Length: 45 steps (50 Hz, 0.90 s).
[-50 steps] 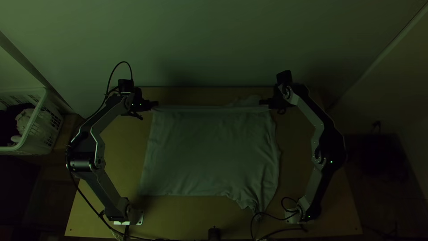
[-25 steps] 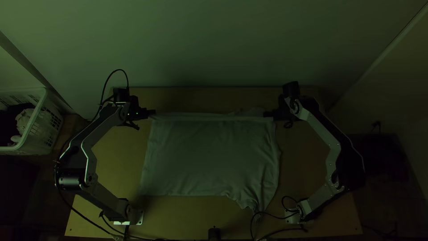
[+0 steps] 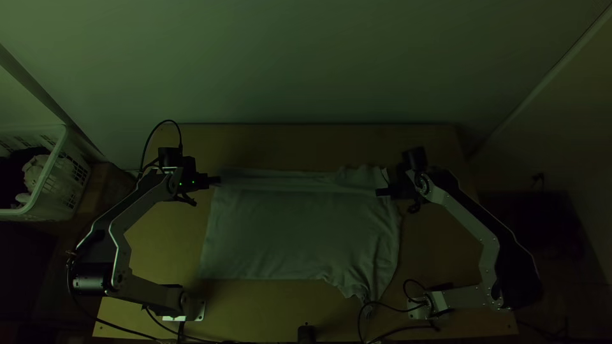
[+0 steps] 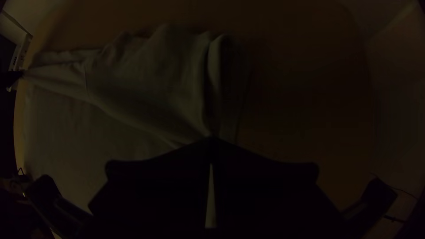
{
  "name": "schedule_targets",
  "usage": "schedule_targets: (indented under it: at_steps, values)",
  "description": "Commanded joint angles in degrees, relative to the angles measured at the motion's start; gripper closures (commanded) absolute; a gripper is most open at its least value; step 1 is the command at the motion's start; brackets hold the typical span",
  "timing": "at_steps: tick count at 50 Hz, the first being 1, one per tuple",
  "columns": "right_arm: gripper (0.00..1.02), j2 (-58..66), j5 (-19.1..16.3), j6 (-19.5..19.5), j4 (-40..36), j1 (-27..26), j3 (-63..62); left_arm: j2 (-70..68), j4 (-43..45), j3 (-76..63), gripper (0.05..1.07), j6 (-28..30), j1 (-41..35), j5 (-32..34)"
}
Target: Fold the t-shirt
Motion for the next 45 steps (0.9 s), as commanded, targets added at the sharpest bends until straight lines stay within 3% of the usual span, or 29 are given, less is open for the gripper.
schedule_targets:
  at_steps: [1,4,7,10,13,22,28,34,43,45]
  values:
    - [1.00,-1.44,0.68,0.15,1.01,0.31,-4.06,-2.23,1.07,-3.61,1.05,1.07,0.58,0.10]
    - [1.00,-1.27,0.68,0.15,1.89,0.31,-5.38,-2.31,2.04,-5.02,1.04,1.15,0.58,0.01]
    - [0.99,-1.09,0.76,0.06,2.16,0.31,-6.43,-2.23,2.30,-5.90,0.89,1.68,0.40,0.10]
    - [0.84,-0.83,0.76,0.15,2.24,0.13,-7.05,-2.23,2.48,-6.43,0.62,2.47,0.14,0.10]
    - [0.59,-0.91,0.76,1.29,1.63,-0.31,-7.58,-2.67,2.39,-6.60,0.43,2.65,-0.04,0.01]
    - [0.50,-8.65,0.68,2.79,0.22,-1.63,-7.84,-7.15,-0.95,-4.76,0.16,2.82,-0.13,0.10]
    - [0.41,-14.71,0.68,7.01,-3.47,-1.01,-7.49,-10.66,-3.15,-3.35,0.12,3.88,-0.21,0.10]
    - [0.41,-19.11,0.68,10.70,-7.60,0.13,-7.66,-13.12,-5.17,-2.91,0.10,5.64,-0.21,0.01]
    - [0.41,-21.57,0.85,10.79,-17.62,0.66,-4.76,-19.19,-12.73,-2.21,0.10,7.74,-0.21,0.01]
    - [0.33,-22.36,0.76,10.79,-20.61,0.75,-4.06,-20.68,-14.84,-2.30,0.10,8.54,-0.21,0.01]
